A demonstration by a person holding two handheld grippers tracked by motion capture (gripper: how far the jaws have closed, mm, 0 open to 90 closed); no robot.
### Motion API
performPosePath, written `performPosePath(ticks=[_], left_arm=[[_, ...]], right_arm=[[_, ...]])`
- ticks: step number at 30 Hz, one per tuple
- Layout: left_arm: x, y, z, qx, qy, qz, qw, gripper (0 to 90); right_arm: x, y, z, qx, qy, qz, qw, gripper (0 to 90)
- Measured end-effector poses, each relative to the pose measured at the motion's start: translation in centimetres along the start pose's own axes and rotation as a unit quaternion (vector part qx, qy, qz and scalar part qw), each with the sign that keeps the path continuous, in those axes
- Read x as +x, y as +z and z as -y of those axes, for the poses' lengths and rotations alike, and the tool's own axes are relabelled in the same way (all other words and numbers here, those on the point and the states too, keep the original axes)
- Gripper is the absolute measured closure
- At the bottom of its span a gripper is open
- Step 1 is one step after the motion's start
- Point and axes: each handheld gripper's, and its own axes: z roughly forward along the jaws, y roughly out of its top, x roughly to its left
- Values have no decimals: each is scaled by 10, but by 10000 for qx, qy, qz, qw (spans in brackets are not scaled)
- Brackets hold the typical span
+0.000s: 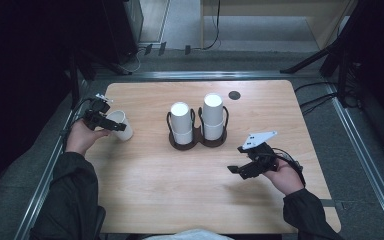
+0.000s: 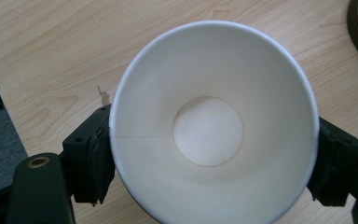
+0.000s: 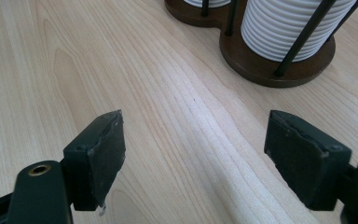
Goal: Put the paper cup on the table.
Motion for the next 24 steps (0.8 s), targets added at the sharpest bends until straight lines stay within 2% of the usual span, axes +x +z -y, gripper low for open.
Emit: performPosePath(ticks=[4, 7, 17, 21, 24], left_arm=[[-2, 3, 0, 85, 48, -118, 9999, 177], [-2, 4, 0, 44, 35, 0, 10000, 169], [-5, 9, -1, 53, -28, 130, 9999, 121], [-4, 8, -1, 41, -162, 242, 9996, 92], [-4, 9, -2, 89, -235, 268, 9993, 35]], right_arm=[[0, 0, 0, -4, -13, -11, 10000, 209], [0, 0, 0, -4, -16, -10, 10000, 209], [1, 0, 0, 18, -36, -30, 10000, 209], [1, 1, 0, 28, -33, -34, 10000, 209], [1, 1, 0, 38, -44, -34, 10000, 209]])
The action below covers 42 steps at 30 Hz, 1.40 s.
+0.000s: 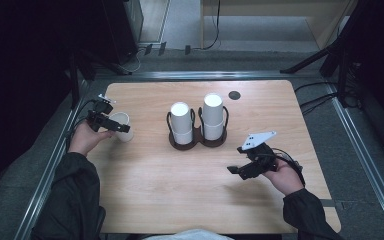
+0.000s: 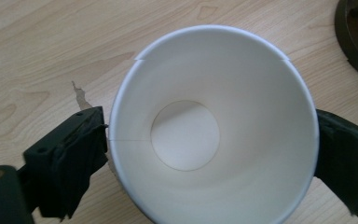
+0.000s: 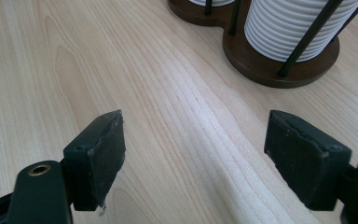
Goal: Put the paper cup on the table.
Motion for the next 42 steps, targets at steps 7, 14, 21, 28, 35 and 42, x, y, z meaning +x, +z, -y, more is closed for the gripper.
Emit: performPosePath(ticks=[7, 14, 21, 28, 35, 42], left_arm=[[-3, 0, -1, 38, -11, 59, 10000, 16], [-3, -6, -2, -68, -105, 177, 9998, 16], [-1, -22, -3, -359, -188, 227, 9989, 16], [-5, -35, -4, -593, -143, 190, 9980, 16], [-12, -48, -6, -790, -104, 220, 9966, 17], [-27, -61, -9, -881, 53, 366, 9954, 17]], right_arm=[[2, 1, 0, 51, -49, -18, 10000, 209], [2, 0, 0, 35, -77, -2, 10000, 209], [4, 1, -1, 50, -91, -10, 9999, 209], [3, 0, -1, 59, -96, -12, 9999, 209], [3, 0, -1, 49, -102, -28, 9999, 209], [3, 1, -3, 34, -139, -36, 9999, 209]])
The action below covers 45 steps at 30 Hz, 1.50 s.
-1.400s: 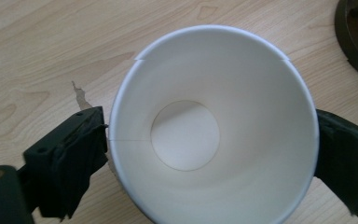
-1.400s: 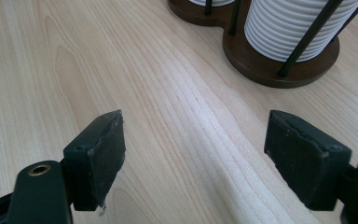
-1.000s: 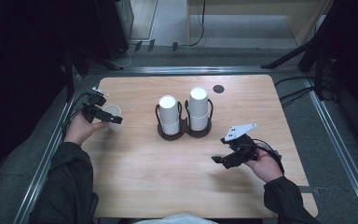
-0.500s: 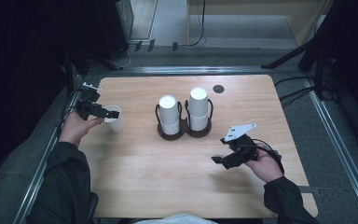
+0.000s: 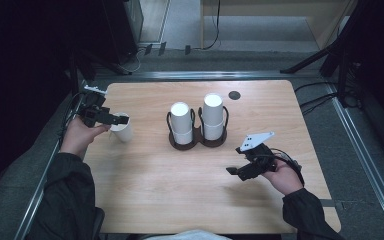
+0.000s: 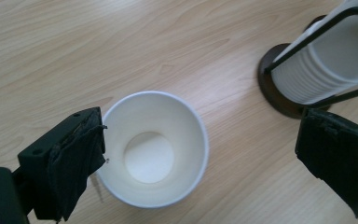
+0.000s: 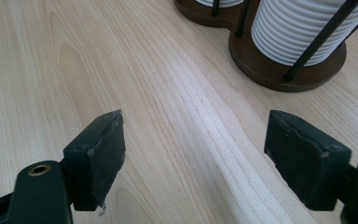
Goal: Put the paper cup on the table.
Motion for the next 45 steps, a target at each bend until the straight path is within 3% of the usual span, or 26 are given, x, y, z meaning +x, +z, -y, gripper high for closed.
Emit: performPosePath(ticks=[12, 27, 35, 45], left_arm=[[-30, -11, -3, -29, 295, 231, 9993, 17], [-51, -11, 11, -209, 217, 408, 9987, 17], [-68, 0, 20, -144, 331, 400, 9985, 17], [-87, 22, 27, -151, 443, 610, 9970, 17]], right_arm=[[-3, 3, -6, -25, -58, -48, 10000, 209], [-5, 15, -21, -10, -229, -210, 9995, 209], [-5, 19, -26, -3, -252, -285, 9993, 209], [-6, 18, -25, 9, -245, -274, 9993, 209]])
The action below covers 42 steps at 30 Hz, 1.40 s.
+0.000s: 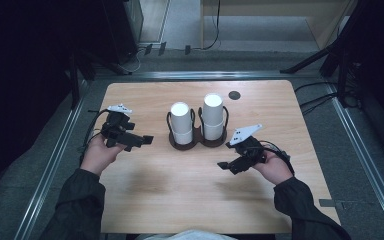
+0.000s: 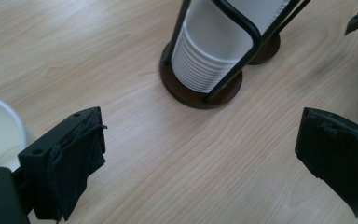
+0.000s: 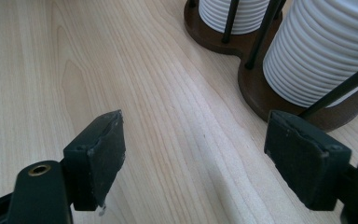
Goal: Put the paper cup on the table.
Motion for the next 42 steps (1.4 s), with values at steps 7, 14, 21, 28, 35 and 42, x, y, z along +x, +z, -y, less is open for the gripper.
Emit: performPosePath(ticks=[7, 14, 21, 28, 35, 42], left_arm=[[-14, 14, 2, 6, 242, 50, 9997, 17], [-28, 24, 7, 24, 315, 132, 9994, 17], [-41, 37, 15, -25, 435, 100, 9990, 17], [-57, 54, 19, 99, 724, 70, 9973, 17], [-69, 67, 22, 159, 846, 223, 9960, 17], [-86, 81, 20, 222, 1155, 416, 9922, 17]], right_arm=[[1, 0, 0, -3, -28, 5, 10000, 209], [3, 3, 0, 97, -94, 6, 9999, 209], [1, -2, 1, 32, -48, 45, 10000, 209], [0, -2, 1, 32, -49, 39, 10000, 209], [1, -1, 2, 67, -62, 45, 9999, 209], [4, -1, 6, 86, -57, 54, 9999, 209]])
